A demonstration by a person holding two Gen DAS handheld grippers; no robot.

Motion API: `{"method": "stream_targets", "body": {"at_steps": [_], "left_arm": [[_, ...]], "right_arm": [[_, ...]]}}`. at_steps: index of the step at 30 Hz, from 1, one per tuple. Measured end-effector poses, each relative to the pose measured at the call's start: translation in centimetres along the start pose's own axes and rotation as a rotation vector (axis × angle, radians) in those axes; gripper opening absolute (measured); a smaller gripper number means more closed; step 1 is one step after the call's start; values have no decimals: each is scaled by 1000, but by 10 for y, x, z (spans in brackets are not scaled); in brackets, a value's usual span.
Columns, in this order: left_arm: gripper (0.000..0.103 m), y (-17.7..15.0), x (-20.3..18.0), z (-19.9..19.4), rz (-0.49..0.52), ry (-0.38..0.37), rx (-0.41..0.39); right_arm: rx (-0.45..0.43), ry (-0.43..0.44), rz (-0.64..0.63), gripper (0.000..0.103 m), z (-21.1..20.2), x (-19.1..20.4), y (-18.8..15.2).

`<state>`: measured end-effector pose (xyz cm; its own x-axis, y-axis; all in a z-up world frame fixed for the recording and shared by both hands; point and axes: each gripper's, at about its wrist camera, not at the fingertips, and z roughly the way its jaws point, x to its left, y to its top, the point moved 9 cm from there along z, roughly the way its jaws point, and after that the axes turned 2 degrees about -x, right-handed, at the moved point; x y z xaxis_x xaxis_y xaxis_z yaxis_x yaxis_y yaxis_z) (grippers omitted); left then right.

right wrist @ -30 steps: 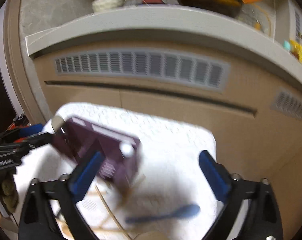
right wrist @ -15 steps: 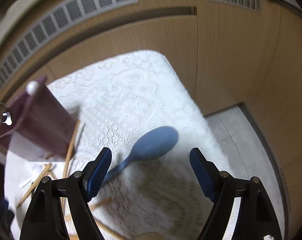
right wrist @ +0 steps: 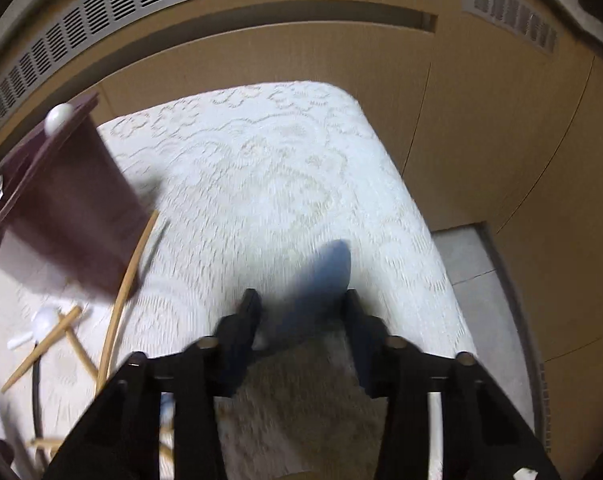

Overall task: Organize utensils
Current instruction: 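Grasp the blue plastic spoon by its handle with the right tool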

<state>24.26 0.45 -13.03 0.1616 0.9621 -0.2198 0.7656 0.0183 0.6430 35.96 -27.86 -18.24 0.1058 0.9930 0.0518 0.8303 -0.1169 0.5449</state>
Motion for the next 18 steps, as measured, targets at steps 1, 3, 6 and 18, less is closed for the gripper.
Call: {"method": "stream_targets", "body": {"at_steps": [1, 3, 6, 18], "left_arm": [[87, -3, -10, 5, 23, -24, 25], [87, -6, -22, 9, 53, -45, 39], [87, -9, -38, 12, 82, -73, 51], [84, -38, -69, 3, -107, -215, 250]], "right_arm": [[6, 15, -4, 23, 2, 1, -4], [7, 41, -19, 20, -6, 3, -15], [9, 96, -37, 18, -21, 10, -31], [-42, 183, -142, 17, -68, 37, -77]]}}
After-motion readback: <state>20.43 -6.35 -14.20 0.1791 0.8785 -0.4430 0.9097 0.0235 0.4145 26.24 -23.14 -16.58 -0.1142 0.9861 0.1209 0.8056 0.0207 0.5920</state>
